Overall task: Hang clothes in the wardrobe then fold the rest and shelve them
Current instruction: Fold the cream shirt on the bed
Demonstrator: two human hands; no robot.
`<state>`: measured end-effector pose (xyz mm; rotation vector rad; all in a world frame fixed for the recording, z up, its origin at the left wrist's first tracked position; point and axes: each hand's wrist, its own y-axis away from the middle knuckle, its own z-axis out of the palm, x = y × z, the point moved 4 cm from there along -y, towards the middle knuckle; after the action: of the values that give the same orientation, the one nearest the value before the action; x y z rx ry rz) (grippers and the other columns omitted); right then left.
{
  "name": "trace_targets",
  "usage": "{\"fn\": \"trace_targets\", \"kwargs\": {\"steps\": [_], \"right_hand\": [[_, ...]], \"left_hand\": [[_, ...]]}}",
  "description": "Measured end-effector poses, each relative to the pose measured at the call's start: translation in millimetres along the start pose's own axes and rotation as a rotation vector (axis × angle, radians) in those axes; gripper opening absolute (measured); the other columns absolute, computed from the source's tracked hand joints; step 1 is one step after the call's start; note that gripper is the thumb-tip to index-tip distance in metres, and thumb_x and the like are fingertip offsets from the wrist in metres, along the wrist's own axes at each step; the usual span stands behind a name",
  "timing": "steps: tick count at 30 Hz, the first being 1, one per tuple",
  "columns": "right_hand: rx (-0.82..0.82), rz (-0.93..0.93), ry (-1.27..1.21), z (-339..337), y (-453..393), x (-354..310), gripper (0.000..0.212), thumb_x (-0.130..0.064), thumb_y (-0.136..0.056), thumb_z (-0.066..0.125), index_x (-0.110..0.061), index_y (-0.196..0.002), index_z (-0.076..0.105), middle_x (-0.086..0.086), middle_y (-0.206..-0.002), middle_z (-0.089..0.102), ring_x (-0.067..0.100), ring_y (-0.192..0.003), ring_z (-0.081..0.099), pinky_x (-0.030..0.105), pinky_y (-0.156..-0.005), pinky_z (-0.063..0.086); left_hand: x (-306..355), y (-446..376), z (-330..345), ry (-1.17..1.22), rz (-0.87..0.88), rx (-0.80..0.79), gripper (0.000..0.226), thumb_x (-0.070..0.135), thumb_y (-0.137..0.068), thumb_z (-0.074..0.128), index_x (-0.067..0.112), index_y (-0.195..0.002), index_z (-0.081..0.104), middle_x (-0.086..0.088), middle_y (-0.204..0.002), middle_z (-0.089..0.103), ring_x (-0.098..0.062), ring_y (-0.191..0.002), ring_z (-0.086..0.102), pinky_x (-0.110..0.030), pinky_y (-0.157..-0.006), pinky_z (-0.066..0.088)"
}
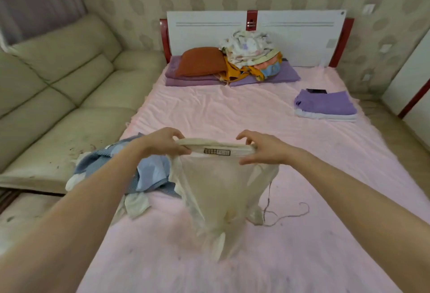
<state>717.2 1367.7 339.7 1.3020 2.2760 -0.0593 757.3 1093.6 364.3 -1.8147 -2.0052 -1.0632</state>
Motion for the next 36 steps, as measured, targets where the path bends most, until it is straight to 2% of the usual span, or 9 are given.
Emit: {"fn": "trace_targets", "kwargs": {"steps": [2,5,9,15,20,26,29,31,36], "right_hand": [[0.008,0.008,0.228,-2.1,0.8,4.9,0.011,-0.02,-0.086,0.059,-0.021,-0.096,0.054,0.004,-0.104,0.06,0.026,-0.099,0.057,0.03,-0.069,0.033],[0.057,0.157,0.31,-8.6,12.6,11.3,0.016,0.0,-0.083,0.047,-0.011,-0.088,0.057,0.015,-0.107,0.062,0.033,-0.1,0.057,0.031,-0.068,0.036],[0.19,0.336,0.183,-12.0,31.4,6.9,0.026,0.0,-0.087,0.046,-0.004,-0.105,0.064,0.017,-0.116,0.062,0.034,-0.106,0.058,0.028,-0.075,0.04],[0.414,0.514,-0.244,-15.3,86.8,-24.0,0.007,-0.001,-0.078,0.066,0.004,-0.082,0.064,0.017,-0.085,0.059,0.028,-0.08,0.053,0.026,-0.059,0.039],[0.965,0.337,-0.499,-45.4,157.8,-89.5,0.022,0.005,-0.079,0.046,-0.005,-0.059,0.043,0.009,-0.057,0.036,0.019,-0.06,0.032,0.03,-0.047,0.017],[1.361,-0.057,-0.558,-97.6,227.0,-153.0,0.026,-0.013,-0.085,0.051,-0.001,-0.062,0.047,0.003,-0.057,0.041,0.007,-0.054,0.032,0.022,-0.05,0.026],[1.48,-0.061,-0.631,-114.2,227.8,-159.9,0.029,-0.016,-0.085,0.045,0.006,-0.068,0.05,-0.001,-0.057,0.041,0.009,-0.056,0.034,0.022,-0.053,0.028],[1.452,0.04,-0.678,-113.9,213.4,-151.7,0.025,-0.015,-0.088,0.044,-0.003,-0.067,0.049,-0.003,-0.06,0.044,0.012,-0.061,0.038,0.027,-0.058,0.032],[1.181,0.395,-0.669,-66.5,160.1,-94.0,0.033,-0.011,-0.097,0.037,0.006,-0.103,0.063,0.021,-0.108,0.063,0.031,-0.101,0.056,0.032,-0.081,0.036]], "left_hand": [[-0.1,18.8,4.7,0.207,0.003,-0.097,0.029,0.023,-0.081,0.077,0.022,-0.105,0.06,0.001,-0.077,0.066,-0.009,-0.062,0.057,-0.021,-0.056,0.045],[10.5,30.5,13.9,-0.119,0.035,-0.146,0.024,0.015,-0.086,0.07,0.02,-0.105,0.056,-0.011,-0.099,0.067,-0.016,-0.078,0.058,-0.026,-0.069,0.046],[27.2,37.9,22.6,-0.378,-0.05,0.162,0.02,0.008,-0.095,0.043,0.004,-0.11,0.056,-0.019,-0.121,0.058,-0.031,-0.103,0.056,-0.031,-0.077,0.043],[38.5,93.7,37.9,0.408,-0.137,0.356,0.035,0.004,-0.096,0.046,-0.009,-0.128,0.052,-0.025,-0.13,0.055,-0.037,-0.119,0.055,-0.024,-0.062,0.046],[63.7,160.0,10.1,0.756,0.142,0.758,0.022,0.0,-0.081,0.04,0.005,-0.08,0.061,-0.004,-0.071,0.055,-0.022,-0.076,0.05,-0.029,-0.063,0.039],[117.1,233.0,-41.4,0.477,0.457,1.099,0.036,0.019,-0.091,0.048,0.015,-0.058,0.033,0.005,-0.053,0.031,-0.009,-0.046,0.031,-0.024,-0.052,0.022],[147.2,233.4,-51.3,0.307,0.422,1.007,0.045,0.021,-0.098,0.041,0.005,-0.056,0.047,-0.009,-0.056,0.049,-0.018,-0.054,0.044,-0.031,-0.063,0.03],[156.1,219.2,-45.5,0.228,0.331,0.864,0.045,0.023,-0.1,0.034,-0.008,-0.087,0.065,-0.024,-0.092,0.066,-0.034,-0.089,0.059,-0.035,-0.083,0.04],[124.2,153.6,5.9,0.058,0.076,0.56,0.043,0.017,-0.103,0.029,-0.012,-0.125,0.051,-0.029,-0.129,0.055,-0.041,-0.121,0.051,-0.041,-0.101,0.042]]}}
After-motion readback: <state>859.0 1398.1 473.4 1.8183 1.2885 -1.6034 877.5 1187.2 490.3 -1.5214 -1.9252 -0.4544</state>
